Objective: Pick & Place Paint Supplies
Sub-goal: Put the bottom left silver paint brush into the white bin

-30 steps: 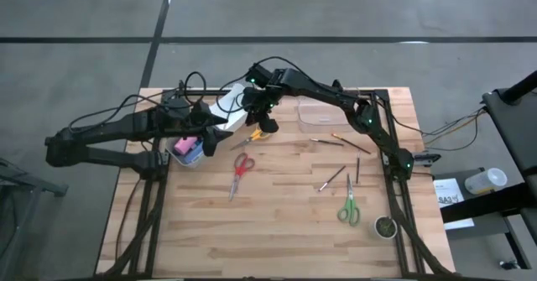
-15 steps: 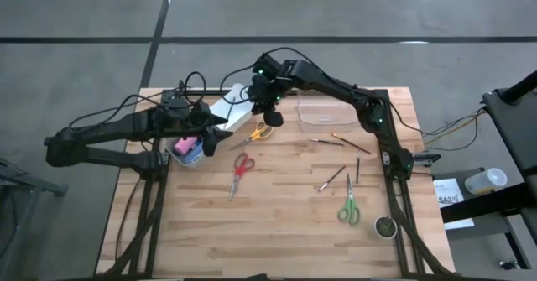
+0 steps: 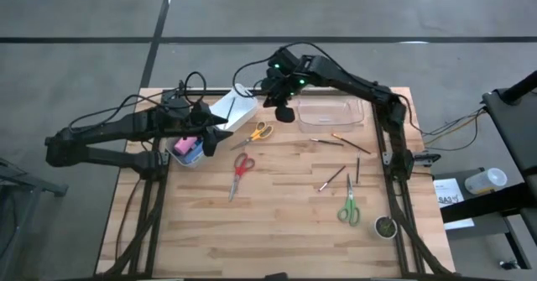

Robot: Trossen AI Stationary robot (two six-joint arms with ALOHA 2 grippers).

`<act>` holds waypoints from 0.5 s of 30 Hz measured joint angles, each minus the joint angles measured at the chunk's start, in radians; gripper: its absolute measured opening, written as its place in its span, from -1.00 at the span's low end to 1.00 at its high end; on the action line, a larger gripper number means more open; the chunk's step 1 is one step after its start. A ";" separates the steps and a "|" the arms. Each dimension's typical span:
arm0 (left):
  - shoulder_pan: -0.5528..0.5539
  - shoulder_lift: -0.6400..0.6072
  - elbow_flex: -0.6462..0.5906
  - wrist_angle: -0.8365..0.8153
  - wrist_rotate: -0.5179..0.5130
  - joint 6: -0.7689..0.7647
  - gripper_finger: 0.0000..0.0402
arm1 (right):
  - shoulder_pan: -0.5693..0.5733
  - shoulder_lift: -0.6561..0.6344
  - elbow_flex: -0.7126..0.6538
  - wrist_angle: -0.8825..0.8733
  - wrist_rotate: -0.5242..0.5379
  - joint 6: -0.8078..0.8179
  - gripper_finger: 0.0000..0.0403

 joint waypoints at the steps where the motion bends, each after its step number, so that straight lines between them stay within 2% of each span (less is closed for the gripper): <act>1: 0.000 0.000 0.000 0.000 0.000 0.000 0.35 | -0.001 -0.028 -0.047 0.028 0.001 0.010 -0.95; 5: 0.000 0.000 0.000 0.000 0.000 0.000 0.35 | -0.008 -0.176 -0.263 0.180 0.029 0.062 -0.95; 9: 0.000 0.000 0.000 0.000 0.000 0.000 0.35 | -0.006 -0.318 -0.477 0.295 0.127 0.115 -0.95; 15: 0.000 0.000 0.000 0.000 0.000 0.000 0.35 | -0.010 -0.514 -0.725 0.324 0.244 0.237 -0.95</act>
